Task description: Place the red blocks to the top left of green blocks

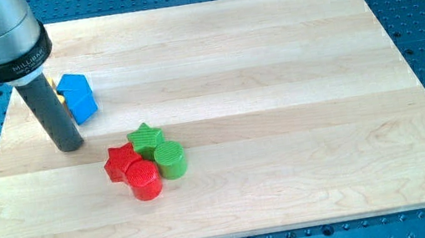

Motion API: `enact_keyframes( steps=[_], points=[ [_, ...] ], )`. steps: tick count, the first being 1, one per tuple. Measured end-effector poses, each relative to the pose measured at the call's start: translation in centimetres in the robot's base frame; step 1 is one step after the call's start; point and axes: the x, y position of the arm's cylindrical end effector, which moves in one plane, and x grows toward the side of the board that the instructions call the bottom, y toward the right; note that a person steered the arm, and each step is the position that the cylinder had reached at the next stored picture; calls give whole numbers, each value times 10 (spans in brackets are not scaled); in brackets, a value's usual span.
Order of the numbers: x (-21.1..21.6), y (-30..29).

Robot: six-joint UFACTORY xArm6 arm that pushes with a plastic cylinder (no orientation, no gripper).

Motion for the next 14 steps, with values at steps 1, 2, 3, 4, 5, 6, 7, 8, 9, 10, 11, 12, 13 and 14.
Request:
enact_keyframes(
  steps=[1, 2, 3, 4, 5, 6, 7, 8, 9, 10, 11, 12, 13, 14],
  points=[
    [0, 0],
    [0, -5],
    [2, -5],
    [1, -5],
    [1, -5],
    [7, -5],
    [8, -5],
    [11, -5],
    [11, -5],
    [11, -2],
    [11, 2],
    [11, 3],
    [3, -11],
    [-7, -5]
  ],
)
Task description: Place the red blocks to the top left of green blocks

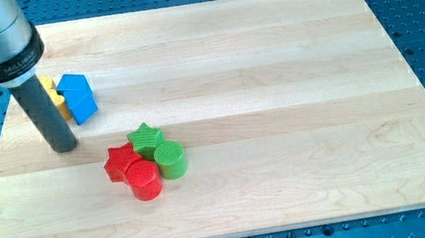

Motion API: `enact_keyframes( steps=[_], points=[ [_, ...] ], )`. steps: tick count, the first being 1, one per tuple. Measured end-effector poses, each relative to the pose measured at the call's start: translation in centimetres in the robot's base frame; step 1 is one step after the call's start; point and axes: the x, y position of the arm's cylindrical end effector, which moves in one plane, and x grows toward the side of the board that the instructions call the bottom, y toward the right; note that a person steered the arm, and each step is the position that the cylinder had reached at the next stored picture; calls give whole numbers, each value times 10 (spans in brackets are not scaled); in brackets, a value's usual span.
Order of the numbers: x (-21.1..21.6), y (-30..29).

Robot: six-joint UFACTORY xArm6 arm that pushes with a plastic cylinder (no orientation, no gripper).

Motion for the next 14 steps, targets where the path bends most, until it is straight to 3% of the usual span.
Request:
enact_keyframes(
  steps=[1, 2, 3, 4, 5, 7, 9, 11, 12, 14],
  points=[
    [-2, 4],
    [39, 27],
    [117, 64],
    [146, 122],
    [116, 133],
    [56, 87],
    [99, 82],
    [14, 60],
    [5, 52],
    [37, -1]
  ],
)
